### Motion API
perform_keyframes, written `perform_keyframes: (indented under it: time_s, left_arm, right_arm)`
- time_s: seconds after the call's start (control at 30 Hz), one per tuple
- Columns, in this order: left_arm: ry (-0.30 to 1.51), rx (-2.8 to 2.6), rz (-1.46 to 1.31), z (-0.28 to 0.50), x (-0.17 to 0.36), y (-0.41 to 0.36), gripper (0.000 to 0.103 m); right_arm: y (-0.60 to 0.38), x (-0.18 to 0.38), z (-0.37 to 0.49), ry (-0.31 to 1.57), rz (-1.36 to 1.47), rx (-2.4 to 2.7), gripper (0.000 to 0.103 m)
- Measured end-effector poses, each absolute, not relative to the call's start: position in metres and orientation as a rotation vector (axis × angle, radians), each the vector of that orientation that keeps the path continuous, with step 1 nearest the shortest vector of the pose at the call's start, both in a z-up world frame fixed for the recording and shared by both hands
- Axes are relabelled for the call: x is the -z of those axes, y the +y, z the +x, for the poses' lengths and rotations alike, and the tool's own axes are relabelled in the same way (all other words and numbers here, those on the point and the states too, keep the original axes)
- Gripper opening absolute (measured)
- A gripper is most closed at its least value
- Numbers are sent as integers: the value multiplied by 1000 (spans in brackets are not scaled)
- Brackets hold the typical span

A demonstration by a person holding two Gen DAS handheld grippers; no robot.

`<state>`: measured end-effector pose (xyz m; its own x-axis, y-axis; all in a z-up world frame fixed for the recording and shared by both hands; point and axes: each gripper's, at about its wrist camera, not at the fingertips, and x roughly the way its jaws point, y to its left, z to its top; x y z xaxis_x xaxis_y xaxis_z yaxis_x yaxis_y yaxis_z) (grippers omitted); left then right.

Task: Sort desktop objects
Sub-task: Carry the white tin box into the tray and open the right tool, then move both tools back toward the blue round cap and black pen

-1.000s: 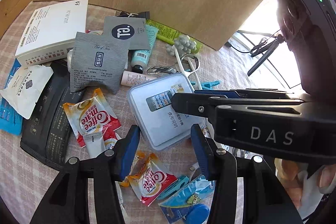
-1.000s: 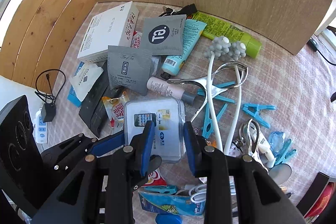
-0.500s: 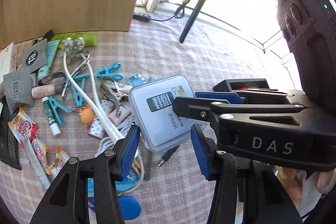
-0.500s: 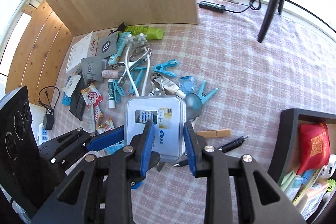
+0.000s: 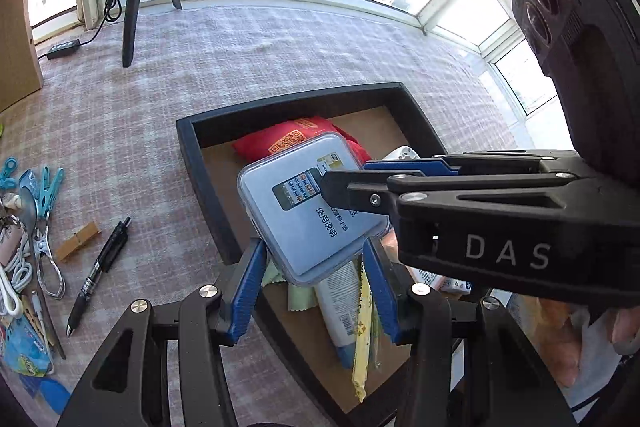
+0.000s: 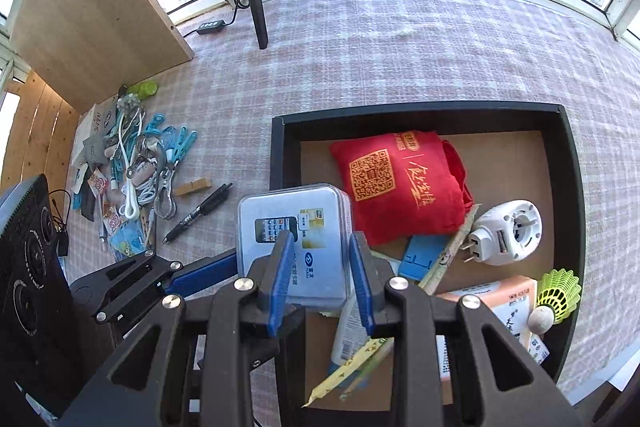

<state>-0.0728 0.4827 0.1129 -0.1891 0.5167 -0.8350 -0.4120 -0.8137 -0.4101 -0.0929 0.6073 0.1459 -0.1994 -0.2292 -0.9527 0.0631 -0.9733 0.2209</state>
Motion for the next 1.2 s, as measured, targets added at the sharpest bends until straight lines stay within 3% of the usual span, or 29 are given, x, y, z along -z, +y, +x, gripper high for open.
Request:
perform_keyframes:
  time_s: [0.23,0.37,0.67,0.97,1.2]
  left_arm:
    - [-65,-2141,-1477,-58,-123,505,47]
    - [-38,-2209,-1471,-50,-129,503,47]
    - [-6,-2302,-1482,-35,-133,477,51]
    - [-76,-2370,-1611,-4,-96,374,54]
    - [-220,-2419,-1811,18,-52,257,55]
  right_arm:
    - [652,-154,-73,-126,1798,2376,30]
    - [660,-157,-60,-88,1761,2396,38]
    - [645,-163,-37,-26,1652,2430,45]
    - [592,-165,-11,-44,1513,2420,45]
    - [514,-144,-6,13,1568,2279,45]
